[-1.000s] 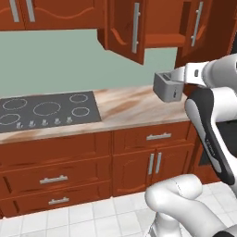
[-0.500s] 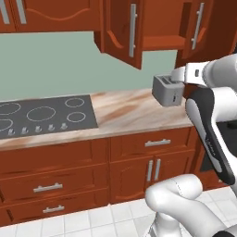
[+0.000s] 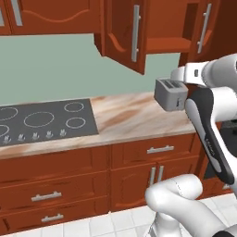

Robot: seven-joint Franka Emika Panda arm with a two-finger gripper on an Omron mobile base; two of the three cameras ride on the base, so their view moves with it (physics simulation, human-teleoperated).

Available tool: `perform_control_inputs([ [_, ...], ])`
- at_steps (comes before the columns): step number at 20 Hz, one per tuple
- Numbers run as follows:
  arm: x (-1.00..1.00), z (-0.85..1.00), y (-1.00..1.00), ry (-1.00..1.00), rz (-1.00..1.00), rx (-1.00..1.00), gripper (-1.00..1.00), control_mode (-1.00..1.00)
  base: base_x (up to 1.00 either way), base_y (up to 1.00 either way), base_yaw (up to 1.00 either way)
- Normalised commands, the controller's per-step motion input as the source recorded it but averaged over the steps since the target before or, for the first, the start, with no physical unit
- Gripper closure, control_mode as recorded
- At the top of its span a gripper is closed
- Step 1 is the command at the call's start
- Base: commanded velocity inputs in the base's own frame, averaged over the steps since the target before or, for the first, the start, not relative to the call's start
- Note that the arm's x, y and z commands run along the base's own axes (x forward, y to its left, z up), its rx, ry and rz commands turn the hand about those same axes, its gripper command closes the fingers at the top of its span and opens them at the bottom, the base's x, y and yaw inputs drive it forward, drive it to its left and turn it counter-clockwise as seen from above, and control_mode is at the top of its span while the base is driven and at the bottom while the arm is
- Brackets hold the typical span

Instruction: Close all open cabinet doors.

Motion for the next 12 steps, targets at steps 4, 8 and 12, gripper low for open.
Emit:
perform_control_inputs([
  [4,0.0,0.0,0.0,0.0,0.0,0.0,-1.0,1.0,0.35,-0.33,0.0],
  [8,0.0,0.0,0.0,0.0,0.0,0.0,-1.0,1.0,0.35,-0.29,0.0],
  [12,0.0,0.0,0.0,0.0,0.0,0.0,-1.0,1.0,0.35,-0.22,0.0],
])
